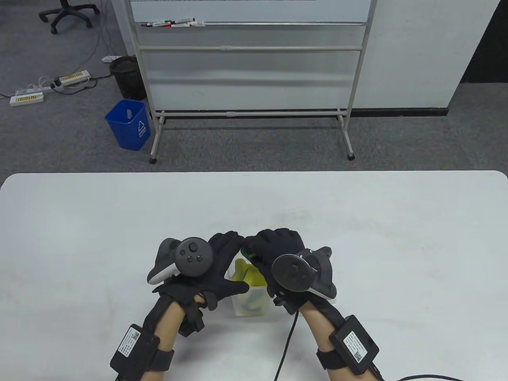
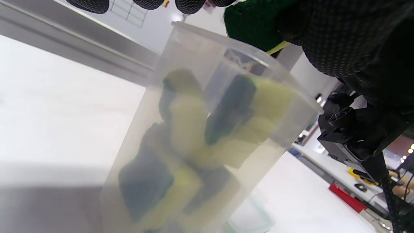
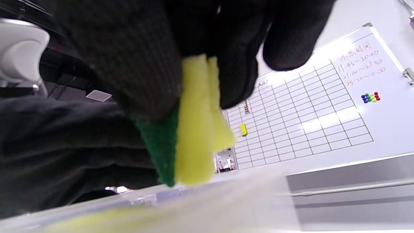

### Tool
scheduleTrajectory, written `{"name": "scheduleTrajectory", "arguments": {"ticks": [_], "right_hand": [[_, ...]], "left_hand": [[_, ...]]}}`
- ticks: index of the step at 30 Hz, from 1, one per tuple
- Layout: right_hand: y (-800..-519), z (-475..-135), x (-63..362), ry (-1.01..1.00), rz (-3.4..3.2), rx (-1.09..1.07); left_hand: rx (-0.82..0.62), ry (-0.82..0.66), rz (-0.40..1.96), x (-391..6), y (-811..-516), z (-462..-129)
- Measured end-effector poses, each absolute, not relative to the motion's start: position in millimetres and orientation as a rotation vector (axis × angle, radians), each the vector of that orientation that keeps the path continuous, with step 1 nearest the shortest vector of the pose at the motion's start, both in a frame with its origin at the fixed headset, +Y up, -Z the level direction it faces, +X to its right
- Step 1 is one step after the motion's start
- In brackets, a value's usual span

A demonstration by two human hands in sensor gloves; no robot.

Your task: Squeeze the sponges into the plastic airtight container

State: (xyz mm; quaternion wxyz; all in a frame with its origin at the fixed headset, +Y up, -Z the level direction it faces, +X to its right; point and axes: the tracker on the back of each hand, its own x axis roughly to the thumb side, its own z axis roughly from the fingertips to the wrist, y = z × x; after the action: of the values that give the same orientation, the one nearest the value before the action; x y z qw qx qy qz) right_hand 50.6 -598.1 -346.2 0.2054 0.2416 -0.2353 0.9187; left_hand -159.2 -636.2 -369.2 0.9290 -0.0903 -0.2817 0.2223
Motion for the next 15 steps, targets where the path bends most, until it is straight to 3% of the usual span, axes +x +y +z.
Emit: {"name": "scheduleTrajectory", "arguments": {"ticks": [15], "right_hand": [[-603.7, -348.5, 47.6, -0.657, 2.618, 0.780]], "left_hand": [[-0.216, -0.567, 0.485, -160.7, -642.5, -373.1]]}}
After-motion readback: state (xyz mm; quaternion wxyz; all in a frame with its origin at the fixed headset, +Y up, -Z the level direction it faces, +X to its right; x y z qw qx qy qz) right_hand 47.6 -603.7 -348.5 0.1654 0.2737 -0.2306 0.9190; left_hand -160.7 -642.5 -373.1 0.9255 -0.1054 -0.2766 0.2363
